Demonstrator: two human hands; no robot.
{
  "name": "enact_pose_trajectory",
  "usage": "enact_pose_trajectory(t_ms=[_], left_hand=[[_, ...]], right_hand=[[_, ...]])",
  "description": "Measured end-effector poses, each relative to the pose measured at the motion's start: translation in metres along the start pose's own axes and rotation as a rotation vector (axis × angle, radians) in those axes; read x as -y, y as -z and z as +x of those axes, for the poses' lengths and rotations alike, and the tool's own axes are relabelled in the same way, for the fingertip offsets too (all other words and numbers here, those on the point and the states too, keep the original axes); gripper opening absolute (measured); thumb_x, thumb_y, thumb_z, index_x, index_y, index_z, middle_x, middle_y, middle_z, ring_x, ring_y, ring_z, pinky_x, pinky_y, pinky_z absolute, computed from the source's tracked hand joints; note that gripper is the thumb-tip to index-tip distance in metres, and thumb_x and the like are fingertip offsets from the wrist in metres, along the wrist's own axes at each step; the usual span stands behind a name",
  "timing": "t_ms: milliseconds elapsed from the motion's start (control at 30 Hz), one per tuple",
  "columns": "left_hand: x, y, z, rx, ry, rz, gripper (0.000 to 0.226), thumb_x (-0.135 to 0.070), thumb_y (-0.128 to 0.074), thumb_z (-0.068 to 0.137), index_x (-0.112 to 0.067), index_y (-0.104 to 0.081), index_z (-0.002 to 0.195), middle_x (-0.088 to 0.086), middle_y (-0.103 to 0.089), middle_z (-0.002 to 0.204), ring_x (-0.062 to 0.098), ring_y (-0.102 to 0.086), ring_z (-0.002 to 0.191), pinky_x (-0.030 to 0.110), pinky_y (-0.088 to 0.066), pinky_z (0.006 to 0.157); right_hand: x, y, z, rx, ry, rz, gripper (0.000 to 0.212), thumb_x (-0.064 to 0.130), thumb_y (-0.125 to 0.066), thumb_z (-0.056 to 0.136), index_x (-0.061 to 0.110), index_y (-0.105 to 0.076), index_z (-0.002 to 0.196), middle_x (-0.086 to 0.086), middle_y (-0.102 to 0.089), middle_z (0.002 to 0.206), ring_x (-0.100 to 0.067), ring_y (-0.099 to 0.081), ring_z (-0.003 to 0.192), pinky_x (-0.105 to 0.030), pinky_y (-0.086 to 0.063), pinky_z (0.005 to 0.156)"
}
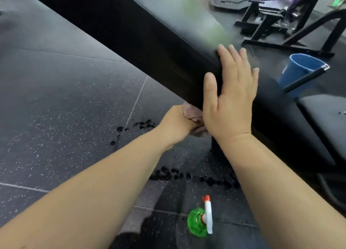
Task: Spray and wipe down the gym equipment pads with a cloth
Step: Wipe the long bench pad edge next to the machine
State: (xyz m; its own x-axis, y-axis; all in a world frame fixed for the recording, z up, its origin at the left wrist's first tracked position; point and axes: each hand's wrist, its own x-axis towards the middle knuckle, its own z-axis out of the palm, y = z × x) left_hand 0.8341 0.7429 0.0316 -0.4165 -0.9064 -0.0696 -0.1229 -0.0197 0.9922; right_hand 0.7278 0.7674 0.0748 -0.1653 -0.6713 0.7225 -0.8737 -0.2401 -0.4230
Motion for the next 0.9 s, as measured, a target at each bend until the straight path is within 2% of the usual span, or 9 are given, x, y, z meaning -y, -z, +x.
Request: enact_pose_trajectory(t_ms=[167,267,367,500,633,700,767,833,900], left_hand=[[0.041,0.002,-0.002,0.037,0.122,0.006,0.008,-0.009,-0.071,0.086,-0.014,-0.071,0.08,0.006,-0.073,0.073,0.022,-0.072,0.075,0.031,-0.059,0.078],[0.061,-0.001,0.001,0.022,0.182,-0.136,0.026,0.001,-0.072,0.084,-0.001,-0.069,0.11,0.02,-0.074,0.097,0.032,-0.073,0.09,0.034,-0.059,0.073],[0.077,-0.008,0.006,0.04,0.229,-0.264,0.028,0.004,-0.068,0.084,0.005,-0.067,0.112,0.026,-0.07,0.106,0.036,-0.071,0.094,0.041,-0.06,0.076],[0.108,-0.025,0.015,0.072,0.278,-0.226,0.03,0.004,-0.064,0.087,-0.001,-0.066,0.117,0.019,-0.073,0.102,0.026,-0.073,0.089,0.027,-0.058,0.066],[0.142,-0.043,0.017,0.12,0.374,-0.15,0.018,-0.003,-0.062,0.091,-0.005,-0.07,0.107,0.006,-0.076,0.092,0.017,-0.073,0.085,0.02,-0.056,0.064],[0.155,-0.049,0.015,0.128,0.434,-0.129,0.021,-0.006,-0.062,0.092,-0.005,-0.069,0.111,0.009,-0.075,0.1,0.02,-0.072,0.092,0.023,-0.056,0.067],[0.169,-0.054,0.014,0.17,0.476,-0.076,0.022,-0.008,-0.063,0.092,-0.003,-0.068,0.113,0.013,-0.074,0.104,0.024,-0.071,0.097,0.028,-0.058,0.073],[0.182,-0.056,0.012,0.199,0.507,-0.015,0.022,-0.009,-0.065,0.091,-0.004,-0.07,0.112,0.012,-0.074,0.106,0.025,-0.071,0.101,0.034,-0.057,0.085],[0.192,-0.059,0.01,0.218,0.528,0.026,0.021,-0.008,-0.068,0.088,-0.005,-0.071,0.109,0.01,-0.074,0.107,0.025,-0.07,0.105,0.037,-0.054,0.093]], right_hand=[[-0.017,0.003,-0.013,-0.039,-0.056,0.043,0.049,0.024,-0.038,0.1,0.017,-0.039,0.149,-0.007,-0.033,0.157,-0.023,-0.016,0.149,-0.031,0.005,0.119],[-0.025,0.002,-0.024,-0.145,-0.148,0.135,0.047,0.012,-0.042,0.097,0.011,-0.045,0.144,-0.012,-0.035,0.156,-0.028,-0.018,0.149,-0.036,-0.001,0.122],[-0.04,0.0,-0.055,-0.242,-0.246,0.172,0.051,0.002,-0.045,0.091,0.007,-0.047,0.141,-0.016,-0.035,0.154,-0.032,-0.021,0.148,-0.048,-0.014,0.122],[-0.066,-0.012,-0.109,-0.253,-0.32,0.161,0.053,-0.005,-0.045,0.085,0.001,-0.049,0.137,-0.019,-0.031,0.156,-0.035,-0.023,0.148,-0.037,-0.018,0.122],[-0.093,-0.021,-0.162,-0.131,-0.597,0.16,0.052,-0.001,-0.045,0.087,0.012,-0.05,0.138,-0.007,-0.037,0.154,-0.022,-0.031,0.145,-0.012,-0.022,0.112],[-0.105,-0.018,-0.194,-0.018,-0.776,0.133,0.049,0.002,-0.042,0.088,0.018,-0.057,0.132,-0.003,-0.049,0.145,-0.014,-0.041,0.137,-0.009,-0.028,0.104],[-0.124,-0.01,-0.233,0.122,-1.018,0.105,0.052,-0.004,-0.041,0.086,0.026,-0.065,0.121,-0.001,-0.061,0.13,-0.005,-0.059,0.105,-0.016,-0.041,0.086],[-0.143,-0.001,-0.282,0.288,-1.234,0.058,0.062,-0.01,-0.039,0.082,0.032,-0.065,0.119,-0.001,-0.066,0.121,-0.005,-0.061,0.076,-0.019,-0.045,0.069],[-0.151,0.005,-0.335,0.612,-1.304,0.049,0.073,-0.01,-0.042,0.08,0.036,-0.052,0.136,-0.002,-0.054,0.143,-0.017,-0.058,0.118,-0.023,-0.044,0.094]])
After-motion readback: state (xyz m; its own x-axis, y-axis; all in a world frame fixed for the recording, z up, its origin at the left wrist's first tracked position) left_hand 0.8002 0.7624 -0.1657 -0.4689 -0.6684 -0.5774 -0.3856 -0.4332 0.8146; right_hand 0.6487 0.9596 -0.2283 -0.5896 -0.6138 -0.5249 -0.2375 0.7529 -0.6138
